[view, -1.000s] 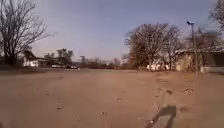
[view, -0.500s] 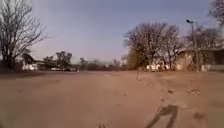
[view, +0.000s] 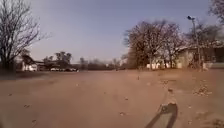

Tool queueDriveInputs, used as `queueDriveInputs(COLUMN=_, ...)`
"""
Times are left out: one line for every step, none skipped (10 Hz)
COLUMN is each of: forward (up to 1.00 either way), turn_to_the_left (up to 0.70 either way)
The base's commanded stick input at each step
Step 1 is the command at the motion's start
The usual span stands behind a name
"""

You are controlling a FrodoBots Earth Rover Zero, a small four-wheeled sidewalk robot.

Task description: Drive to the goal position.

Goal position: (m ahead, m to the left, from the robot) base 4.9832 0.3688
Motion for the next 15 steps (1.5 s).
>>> queueDriveInputs(forward=0.7, turn_to_the_left=0.0)
queueDriveInputs(forward=0.7, turn_to_the_left=0.0)
queueDriveInputs(forward=0.7, turn_to_the_left=0.0)
queueDriveInputs(forward=0.7, turn_to_the_left=0.0)
queueDriveInputs(forward=0.7, turn_to_the_left=0.0)
queueDriveInputs(forward=0.7, turn_to_the_left=0.0)
queueDriveInputs(forward=0.7, turn_to_the_left=0.0)
queueDriveInputs(forward=0.7, turn_to_the_left=0.0)
queueDriveInputs(forward=0.7, turn_to_the_left=0.0)
queueDriveInputs(forward=0.7, turn_to_the_left=0.0)
queueDriveInputs(forward=0.7, turn_to_the_left=0.0)
queueDriveInputs(forward=0.7, turn_to_the_left=0.0)
queueDriveInputs(forward=0.7, turn_to_the_left=0.0)
queueDriveInputs(forward=0.7, turn_to_the_left=0.0)
queueDriveInputs(forward=0.7, turn_to_the_left=0.0)
